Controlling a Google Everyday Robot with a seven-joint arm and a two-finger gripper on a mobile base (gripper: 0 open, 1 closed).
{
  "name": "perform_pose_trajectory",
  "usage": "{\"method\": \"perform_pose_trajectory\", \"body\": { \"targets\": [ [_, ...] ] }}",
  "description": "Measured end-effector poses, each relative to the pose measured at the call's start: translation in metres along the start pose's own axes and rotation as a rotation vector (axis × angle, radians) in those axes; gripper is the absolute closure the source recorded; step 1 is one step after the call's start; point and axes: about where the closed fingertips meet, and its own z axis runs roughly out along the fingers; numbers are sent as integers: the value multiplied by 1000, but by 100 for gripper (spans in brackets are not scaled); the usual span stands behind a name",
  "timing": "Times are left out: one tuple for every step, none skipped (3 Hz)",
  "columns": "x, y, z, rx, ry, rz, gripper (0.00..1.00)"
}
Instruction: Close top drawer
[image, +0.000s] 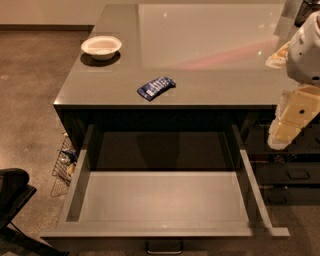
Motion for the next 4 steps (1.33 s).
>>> {"method": "perform_pose_trajectory", "body": {
  "targets": [
    [0, 0, 0, 0, 0, 0, 0],
    [11, 16, 3, 4, -15, 15, 0],
    [25, 53, 7, 18, -47, 22, 15],
    [49, 100, 24, 31, -81, 43, 38]
  ]
}}
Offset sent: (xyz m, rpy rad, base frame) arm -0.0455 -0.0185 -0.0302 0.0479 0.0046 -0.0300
